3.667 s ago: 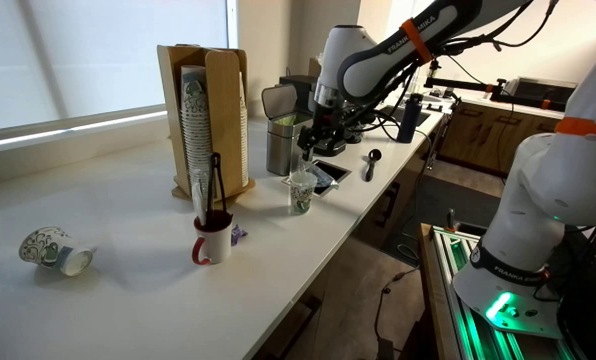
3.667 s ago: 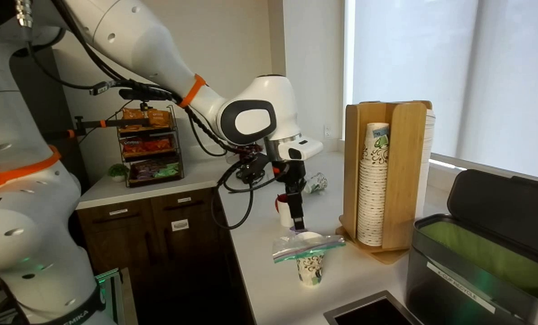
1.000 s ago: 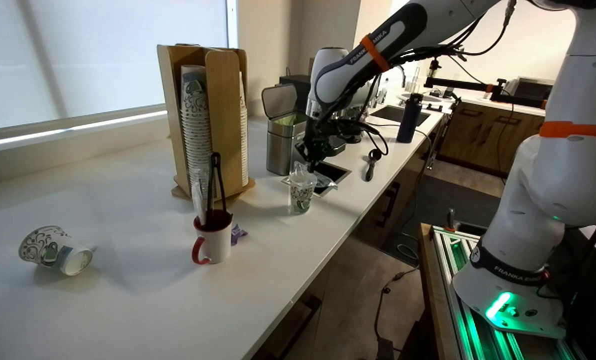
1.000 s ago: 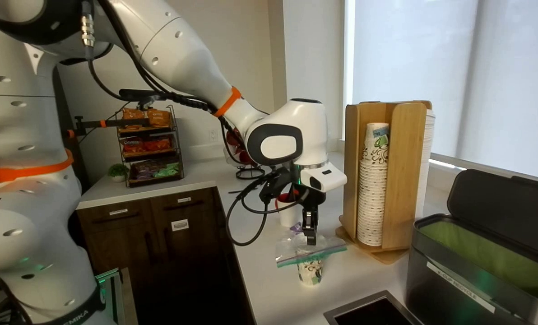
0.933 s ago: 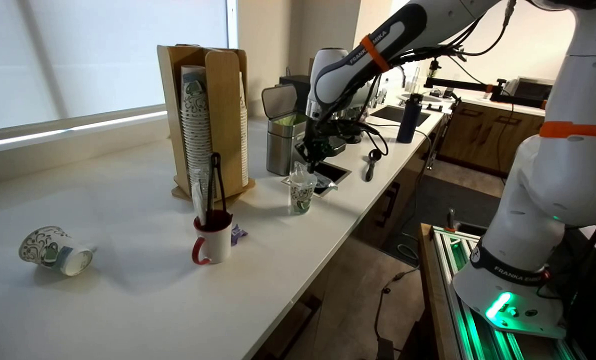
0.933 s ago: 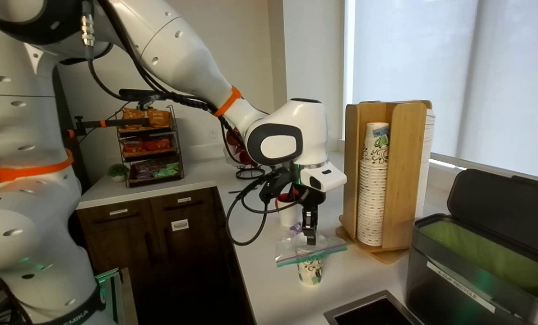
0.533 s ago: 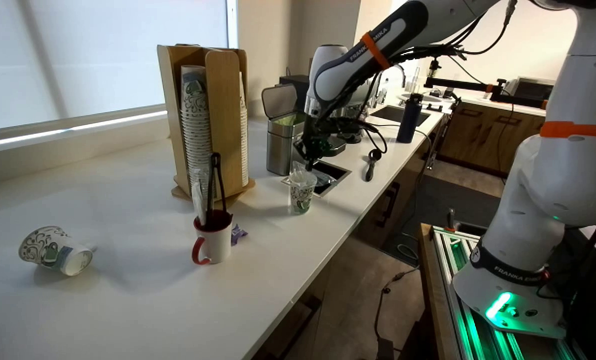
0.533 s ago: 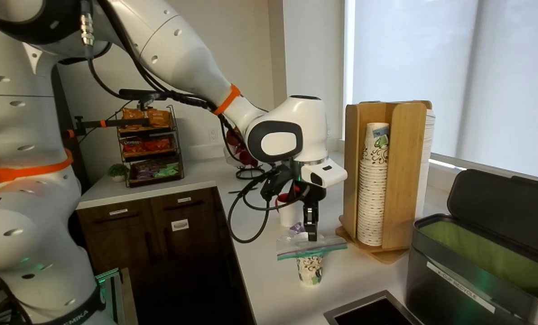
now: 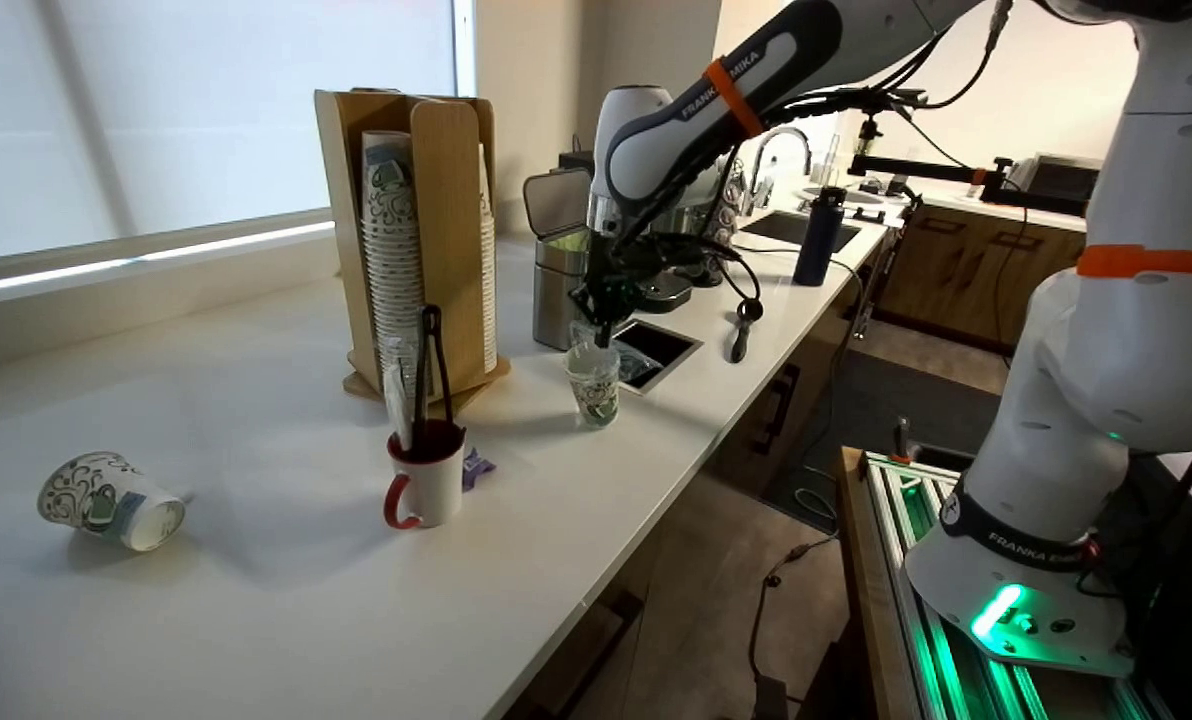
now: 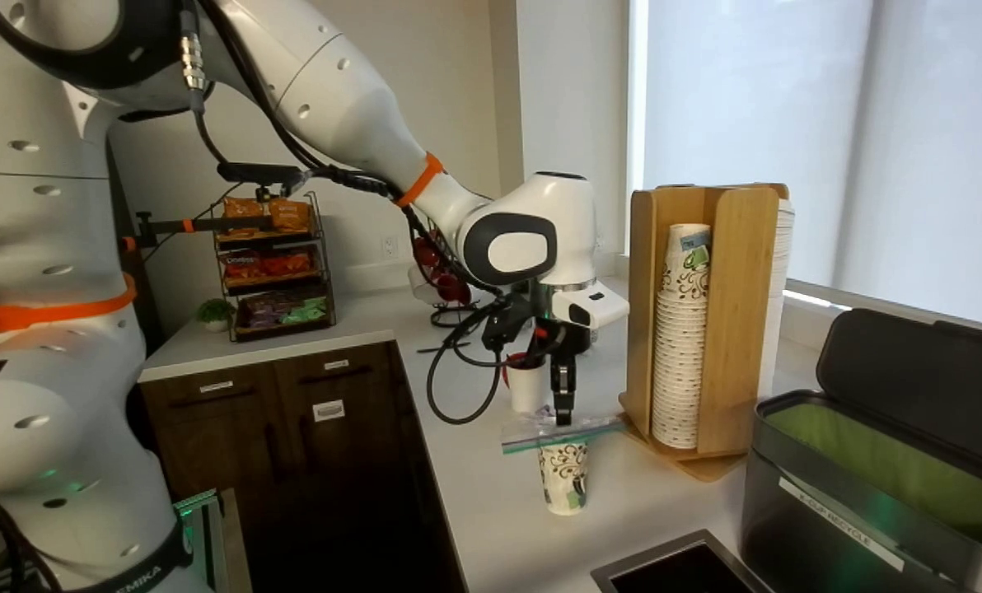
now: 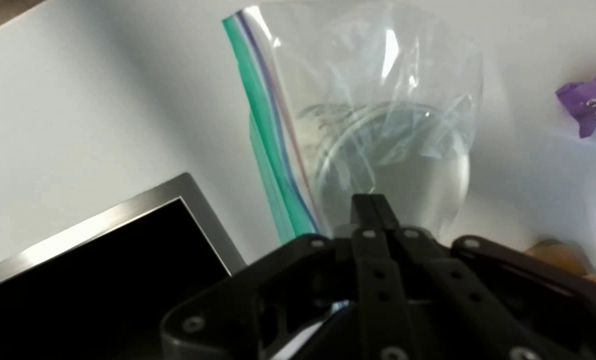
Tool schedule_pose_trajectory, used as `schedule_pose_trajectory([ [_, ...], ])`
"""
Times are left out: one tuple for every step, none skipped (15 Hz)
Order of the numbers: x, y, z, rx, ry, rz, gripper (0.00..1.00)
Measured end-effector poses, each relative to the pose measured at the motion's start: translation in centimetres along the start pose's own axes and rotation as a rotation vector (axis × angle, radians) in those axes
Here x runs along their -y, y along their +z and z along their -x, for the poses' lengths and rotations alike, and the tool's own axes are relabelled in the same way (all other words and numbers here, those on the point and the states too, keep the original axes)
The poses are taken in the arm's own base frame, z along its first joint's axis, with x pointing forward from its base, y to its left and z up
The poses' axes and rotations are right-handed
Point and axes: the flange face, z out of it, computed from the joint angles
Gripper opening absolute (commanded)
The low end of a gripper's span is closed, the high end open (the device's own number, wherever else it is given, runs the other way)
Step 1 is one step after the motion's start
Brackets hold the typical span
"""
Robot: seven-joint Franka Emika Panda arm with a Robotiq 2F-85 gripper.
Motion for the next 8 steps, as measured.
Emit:
schedule_pose_trajectory([
  [0.1,0.5,0.2,0.023,-0.005,0.012,0.00],
  [0.1,1.0,0.4,0.044,-0.008,0.025,0.00],
  [-0.1,1.4,0.6,0.067,-0.009,0.039,0.00],
  [-0.3,1.9,0.8,0.088,-0.010,0.053,0.00],
  [-0.6,2.3,0.9,0.108,-0.009,0.067,0.00],
  [-0.8,2.7,1.0,0.122,-0.010,0.079,0.00],
  [-1.0,3.1,0.9,0.125,-0.005,0.094,0.00],
  [-1.0,3.6,0.9,0.123,-0.003,0.115,0.00],
])
